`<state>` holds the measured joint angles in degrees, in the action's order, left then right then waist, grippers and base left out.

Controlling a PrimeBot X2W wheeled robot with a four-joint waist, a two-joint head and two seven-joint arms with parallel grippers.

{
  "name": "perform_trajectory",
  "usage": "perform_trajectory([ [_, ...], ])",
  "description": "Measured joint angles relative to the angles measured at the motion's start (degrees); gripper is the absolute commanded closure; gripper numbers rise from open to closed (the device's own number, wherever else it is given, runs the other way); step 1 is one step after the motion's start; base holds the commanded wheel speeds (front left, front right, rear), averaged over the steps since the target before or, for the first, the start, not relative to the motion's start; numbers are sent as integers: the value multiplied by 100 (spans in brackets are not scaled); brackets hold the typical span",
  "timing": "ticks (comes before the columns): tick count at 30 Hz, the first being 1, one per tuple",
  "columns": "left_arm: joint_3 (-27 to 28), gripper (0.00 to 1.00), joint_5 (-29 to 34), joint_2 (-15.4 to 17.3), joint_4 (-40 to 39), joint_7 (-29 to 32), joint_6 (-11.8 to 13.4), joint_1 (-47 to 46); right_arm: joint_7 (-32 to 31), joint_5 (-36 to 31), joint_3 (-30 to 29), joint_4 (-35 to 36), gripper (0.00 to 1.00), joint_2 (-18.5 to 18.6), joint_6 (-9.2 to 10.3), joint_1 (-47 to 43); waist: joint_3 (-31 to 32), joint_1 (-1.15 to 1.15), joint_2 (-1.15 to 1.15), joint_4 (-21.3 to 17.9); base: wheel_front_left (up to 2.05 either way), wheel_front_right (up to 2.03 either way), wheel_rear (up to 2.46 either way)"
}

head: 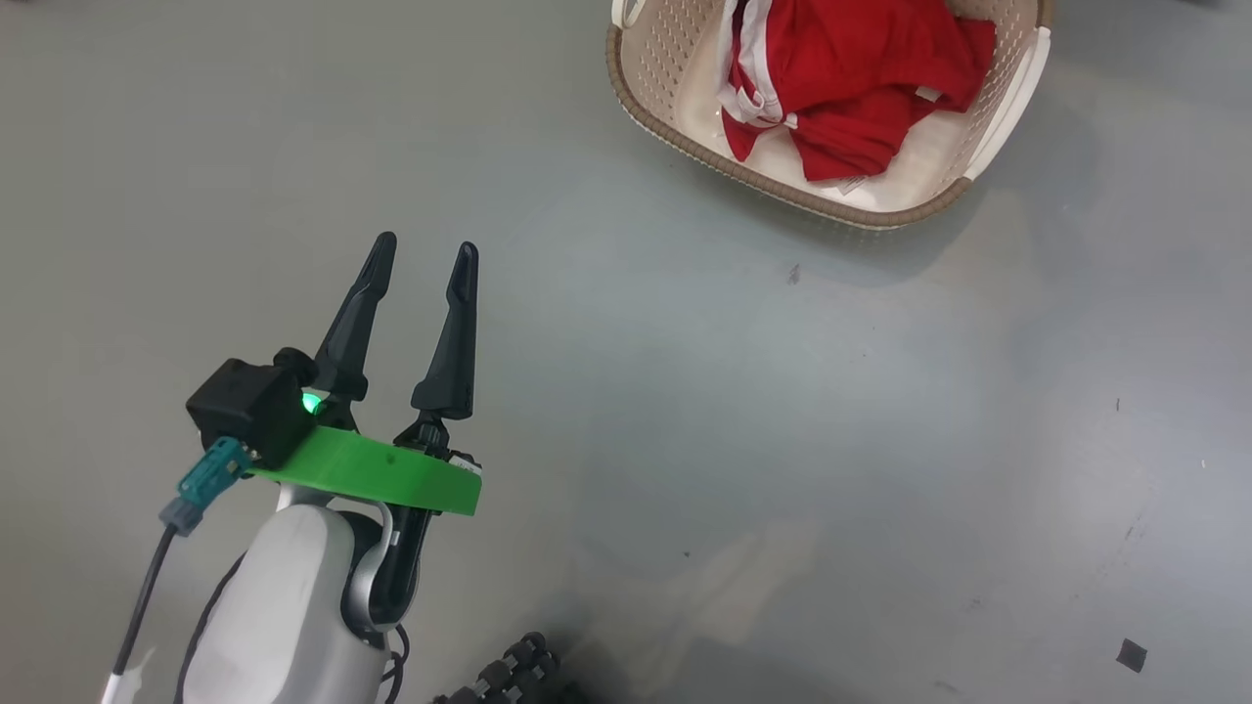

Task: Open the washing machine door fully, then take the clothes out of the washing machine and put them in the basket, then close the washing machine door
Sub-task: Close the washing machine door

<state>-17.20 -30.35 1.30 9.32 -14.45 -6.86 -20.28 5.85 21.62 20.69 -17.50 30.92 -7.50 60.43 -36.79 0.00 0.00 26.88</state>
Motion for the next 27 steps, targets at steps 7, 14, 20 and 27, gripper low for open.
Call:
perform_trajectory([
  [7, -154, 0, -170, -9, -19, 0, 0, -109, -98, -42, -133, -181, 100, 267, -1, 455, -193, 0, 0, 129, 0, 0, 0],
  [14, -168, 0, -302, -16, -31, 0, 0, -157, -145, -151, -202, -489, 100, 422, 0, 880, -331, 0, 0, 259, 0, 0, 0],
  [20, -160, 0, -337, -19, -24, 0, 0, -184, -261, -327, -163, -699, 100, 400, 12, 1251, -421, 0, 0, 278, 0, 0, 0],
  [27, -167, 0, -345, -24, 8, 0, 0, -281, -192, -422, -79, -848, 100, 332, 9, 1433, -509, 0, 0, 267, 0, 0, 0],
])
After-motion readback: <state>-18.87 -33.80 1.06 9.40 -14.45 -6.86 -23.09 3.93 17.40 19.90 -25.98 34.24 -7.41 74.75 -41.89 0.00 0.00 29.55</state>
